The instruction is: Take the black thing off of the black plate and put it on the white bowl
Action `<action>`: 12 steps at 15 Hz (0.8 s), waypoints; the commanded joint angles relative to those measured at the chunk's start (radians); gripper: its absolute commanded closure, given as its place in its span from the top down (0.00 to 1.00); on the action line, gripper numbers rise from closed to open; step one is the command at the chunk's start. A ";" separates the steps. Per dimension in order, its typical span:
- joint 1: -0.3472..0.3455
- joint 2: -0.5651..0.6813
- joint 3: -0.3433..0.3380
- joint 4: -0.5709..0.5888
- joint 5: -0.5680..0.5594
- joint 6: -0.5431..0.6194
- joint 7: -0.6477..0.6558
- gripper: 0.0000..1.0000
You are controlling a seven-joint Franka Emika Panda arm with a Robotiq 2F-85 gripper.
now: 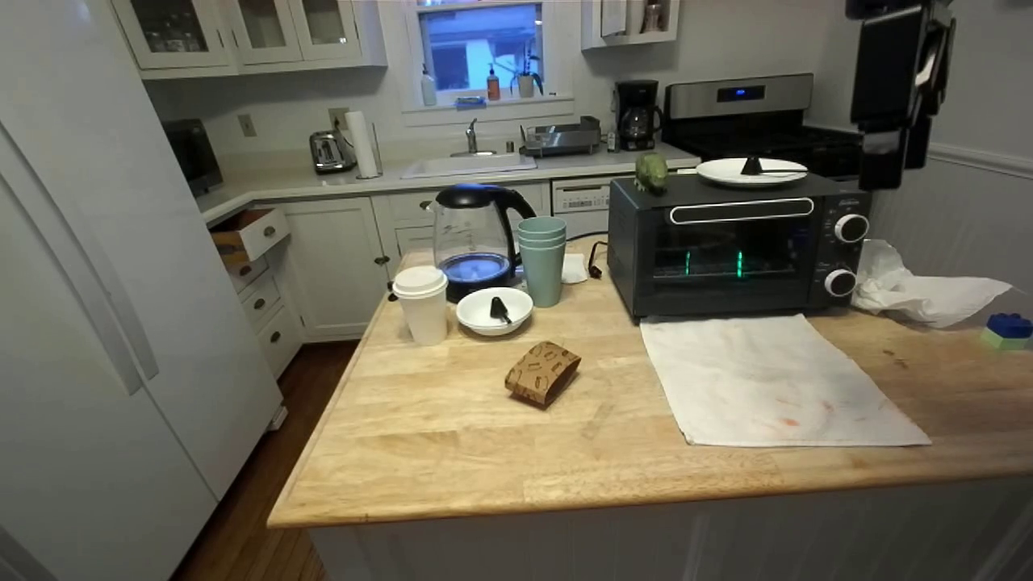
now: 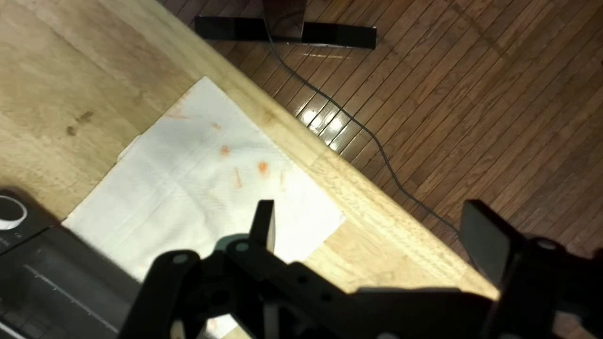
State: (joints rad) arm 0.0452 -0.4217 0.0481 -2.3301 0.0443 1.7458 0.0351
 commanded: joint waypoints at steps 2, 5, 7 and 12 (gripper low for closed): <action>-0.071 0.056 -0.102 0.116 -0.085 -0.019 -0.146 1.00; -0.112 0.086 -0.154 0.152 -0.128 0.013 -0.196 1.00; -0.137 0.104 -0.186 0.160 -0.125 0.087 -0.193 1.00; -0.144 0.098 -0.201 0.141 -0.108 0.136 -0.188 1.00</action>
State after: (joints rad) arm -0.0918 -0.3239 -0.1587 -2.1919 -0.0658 1.8848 -0.1507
